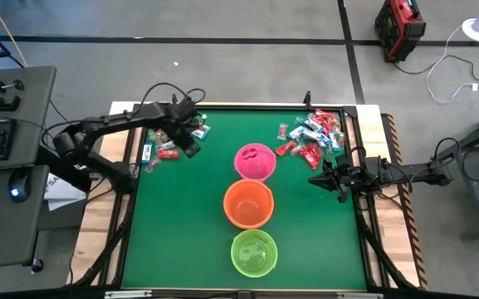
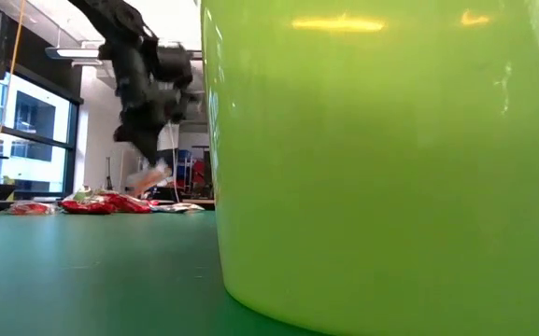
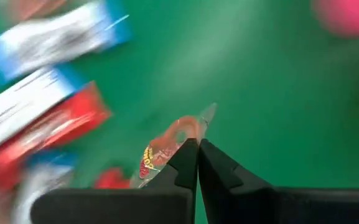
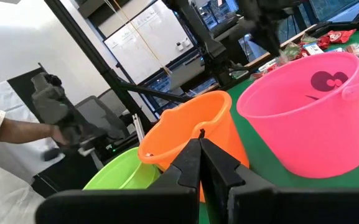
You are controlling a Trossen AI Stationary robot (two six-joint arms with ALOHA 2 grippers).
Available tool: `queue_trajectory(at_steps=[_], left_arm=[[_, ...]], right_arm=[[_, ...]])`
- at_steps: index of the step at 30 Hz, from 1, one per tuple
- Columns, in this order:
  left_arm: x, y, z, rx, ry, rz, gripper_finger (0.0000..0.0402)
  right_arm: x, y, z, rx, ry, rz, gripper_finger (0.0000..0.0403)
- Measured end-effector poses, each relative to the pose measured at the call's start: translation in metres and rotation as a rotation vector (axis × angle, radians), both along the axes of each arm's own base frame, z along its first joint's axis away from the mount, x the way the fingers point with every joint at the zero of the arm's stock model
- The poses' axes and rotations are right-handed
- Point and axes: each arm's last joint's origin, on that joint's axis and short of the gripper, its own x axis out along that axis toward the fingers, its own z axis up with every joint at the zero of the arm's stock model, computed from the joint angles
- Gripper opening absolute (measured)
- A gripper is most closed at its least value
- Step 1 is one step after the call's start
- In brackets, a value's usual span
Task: Sort candy by brand, put in halloween buckets
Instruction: Put the orange gummy into the orange bucket
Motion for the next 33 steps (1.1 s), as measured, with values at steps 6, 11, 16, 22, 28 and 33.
queue_trajectory(at_steps=[6,11,16,22,28,33], left_arm=[[0.037,-0.052,0.034,-0.031,-0.385,-0.213,0.0000],[0.060,-0.097,0.053,-0.095,-0.625,-0.426,0.0000],[0.071,-0.128,0.062,-0.085,-0.757,-0.569,0.0000],[0.075,-0.136,0.056,-0.110,-0.738,-0.582,0.0001],[0.092,-0.141,0.045,-0.175,-0.760,-0.576,0.0036],[0.100,-0.140,0.038,-0.210,-0.757,-0.538,0.0097]], right_arm=[[0.000,0.000,0.000,0.000,0.001,0.000,0.0000],[0.000,0.000,0.000,0.000,0.000,0.000,0.0000],[0.000,0.000,0.000,0.000,0.000,0.000,0.0000],[0.000,0.000,0.000,0.000,0.000,0.000,0.0000],[0.000,0.000,-0.001,-0.001,0.007,0.000,0.0000],[0.001,0.000,-0.001,-0.001,0.009,0.000,0.0000]])
